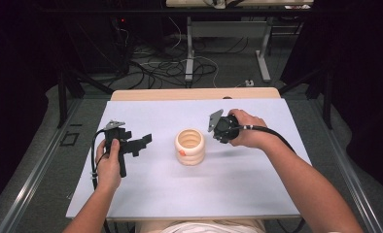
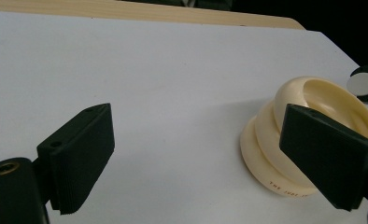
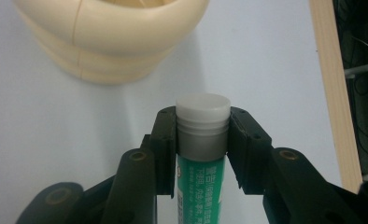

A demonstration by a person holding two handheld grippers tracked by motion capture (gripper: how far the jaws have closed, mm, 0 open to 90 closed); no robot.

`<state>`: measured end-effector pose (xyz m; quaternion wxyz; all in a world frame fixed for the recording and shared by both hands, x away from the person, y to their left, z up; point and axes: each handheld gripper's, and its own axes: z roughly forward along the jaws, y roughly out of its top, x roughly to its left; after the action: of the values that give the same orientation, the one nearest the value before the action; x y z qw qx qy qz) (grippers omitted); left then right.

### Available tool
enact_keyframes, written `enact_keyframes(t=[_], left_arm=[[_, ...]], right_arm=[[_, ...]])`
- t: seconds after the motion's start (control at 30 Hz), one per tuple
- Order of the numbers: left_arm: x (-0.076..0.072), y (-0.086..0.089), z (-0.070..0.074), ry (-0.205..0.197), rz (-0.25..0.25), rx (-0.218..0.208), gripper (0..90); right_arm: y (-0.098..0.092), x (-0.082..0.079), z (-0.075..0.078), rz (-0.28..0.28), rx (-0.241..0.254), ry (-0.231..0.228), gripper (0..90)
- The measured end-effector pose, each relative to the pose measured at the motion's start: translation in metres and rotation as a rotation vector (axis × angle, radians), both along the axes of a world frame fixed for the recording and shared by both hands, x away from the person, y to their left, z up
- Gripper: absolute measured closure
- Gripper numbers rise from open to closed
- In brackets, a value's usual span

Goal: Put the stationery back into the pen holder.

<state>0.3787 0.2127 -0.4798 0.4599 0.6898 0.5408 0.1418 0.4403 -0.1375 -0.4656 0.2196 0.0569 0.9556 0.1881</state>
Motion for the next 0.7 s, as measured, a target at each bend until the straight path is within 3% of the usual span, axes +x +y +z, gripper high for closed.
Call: enact_keyframes(t=[0.33,0.7], left_arm=[[0.000,0.000,0.000,0.000,0.002,0.000,10.2],[0.000,0.000,0.000,0.000,0.005,-0.001,10.2]], right_arm=[[0.001,0.010,0.012,-0.121,0.133,-0.008,65.2],[0.003,0.024,0.029,-0.304,0.335,-0.033,65.1]])
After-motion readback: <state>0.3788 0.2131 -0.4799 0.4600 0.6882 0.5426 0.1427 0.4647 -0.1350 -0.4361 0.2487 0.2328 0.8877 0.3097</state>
